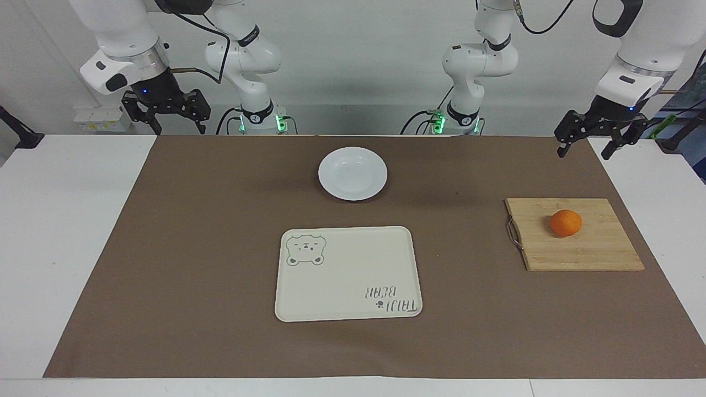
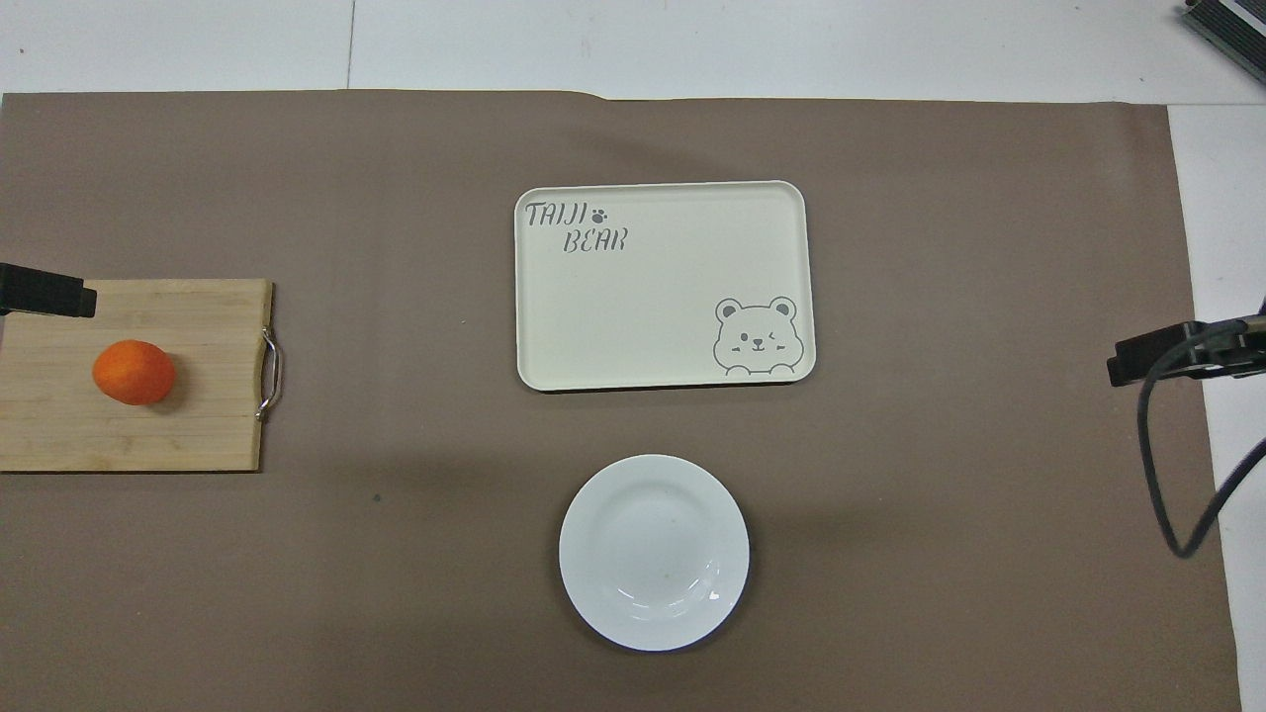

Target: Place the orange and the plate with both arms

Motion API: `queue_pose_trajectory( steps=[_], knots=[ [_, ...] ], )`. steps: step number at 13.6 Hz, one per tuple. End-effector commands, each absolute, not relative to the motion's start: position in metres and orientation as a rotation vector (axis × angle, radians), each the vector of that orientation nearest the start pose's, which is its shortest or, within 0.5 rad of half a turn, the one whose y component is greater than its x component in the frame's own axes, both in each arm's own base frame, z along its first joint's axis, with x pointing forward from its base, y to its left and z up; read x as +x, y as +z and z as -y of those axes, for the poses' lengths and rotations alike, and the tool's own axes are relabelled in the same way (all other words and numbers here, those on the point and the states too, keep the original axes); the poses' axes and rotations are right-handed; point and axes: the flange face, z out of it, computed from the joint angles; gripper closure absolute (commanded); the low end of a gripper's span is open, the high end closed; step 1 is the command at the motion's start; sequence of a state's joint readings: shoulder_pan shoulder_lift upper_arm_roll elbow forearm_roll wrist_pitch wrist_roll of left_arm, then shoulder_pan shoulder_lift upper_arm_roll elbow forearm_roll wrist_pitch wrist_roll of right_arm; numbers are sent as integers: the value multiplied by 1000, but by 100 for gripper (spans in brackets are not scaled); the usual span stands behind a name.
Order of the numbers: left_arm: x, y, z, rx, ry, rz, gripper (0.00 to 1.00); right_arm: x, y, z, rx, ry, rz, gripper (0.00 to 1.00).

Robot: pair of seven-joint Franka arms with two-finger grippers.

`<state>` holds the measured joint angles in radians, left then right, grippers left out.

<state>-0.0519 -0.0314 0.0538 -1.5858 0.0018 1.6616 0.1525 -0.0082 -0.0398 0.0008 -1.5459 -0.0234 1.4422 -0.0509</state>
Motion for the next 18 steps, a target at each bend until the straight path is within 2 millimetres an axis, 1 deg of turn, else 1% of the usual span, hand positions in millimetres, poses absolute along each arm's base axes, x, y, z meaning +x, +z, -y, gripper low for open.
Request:
queue_pose_trajectory(
  steps=[1, 6, 18],
  knots=[
    [552, 649, -1, -3122, -136, -218, 0, 527, 646, 9, -3145, 111, 33, 0],
    [552, 649, -5, -3124, -139, -206, 0, 527, 646, 9, -3145, 111, 33, 0],
    [553, 649, -5, -3124, -156, -206, 0, 527, 646, 9, -3145, 111, 33, 0]
  ],
)
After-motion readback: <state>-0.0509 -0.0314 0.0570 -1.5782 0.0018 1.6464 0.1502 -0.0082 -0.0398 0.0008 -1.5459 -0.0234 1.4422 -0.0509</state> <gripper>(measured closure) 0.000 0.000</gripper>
